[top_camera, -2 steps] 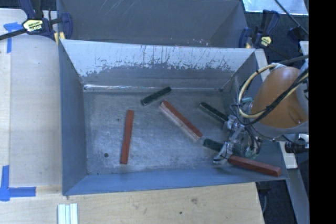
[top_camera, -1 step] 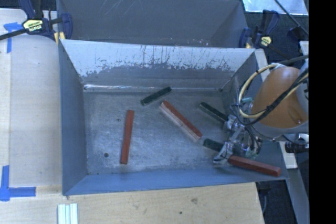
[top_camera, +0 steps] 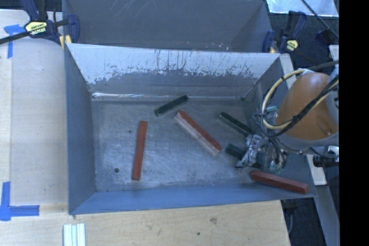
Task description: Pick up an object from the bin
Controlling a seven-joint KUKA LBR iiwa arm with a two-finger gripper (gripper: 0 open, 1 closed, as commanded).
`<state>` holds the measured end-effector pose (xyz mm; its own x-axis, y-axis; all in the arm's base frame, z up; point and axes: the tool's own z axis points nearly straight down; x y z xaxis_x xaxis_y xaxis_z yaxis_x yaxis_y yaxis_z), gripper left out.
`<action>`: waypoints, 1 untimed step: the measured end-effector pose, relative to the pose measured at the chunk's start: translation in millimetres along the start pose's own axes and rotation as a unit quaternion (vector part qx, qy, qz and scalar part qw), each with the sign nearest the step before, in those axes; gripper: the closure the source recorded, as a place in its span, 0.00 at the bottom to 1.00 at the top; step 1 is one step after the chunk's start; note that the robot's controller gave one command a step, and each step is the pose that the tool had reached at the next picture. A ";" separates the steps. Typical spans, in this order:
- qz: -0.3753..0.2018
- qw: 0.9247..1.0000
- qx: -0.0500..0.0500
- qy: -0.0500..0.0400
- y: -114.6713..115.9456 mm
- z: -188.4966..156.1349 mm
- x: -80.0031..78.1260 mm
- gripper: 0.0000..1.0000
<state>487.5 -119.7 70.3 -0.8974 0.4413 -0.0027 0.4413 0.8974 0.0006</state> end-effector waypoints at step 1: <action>-0.001 1.000 -0.001 -0.004 0.1 -90.6 -2.7 1.00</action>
Offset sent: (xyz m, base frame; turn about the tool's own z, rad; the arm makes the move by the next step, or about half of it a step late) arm -0.0002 0.0001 0.0863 0.0000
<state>489.7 -120.8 160.9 -0.8982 0.4395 -0.0107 0.4395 0.8982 0.0020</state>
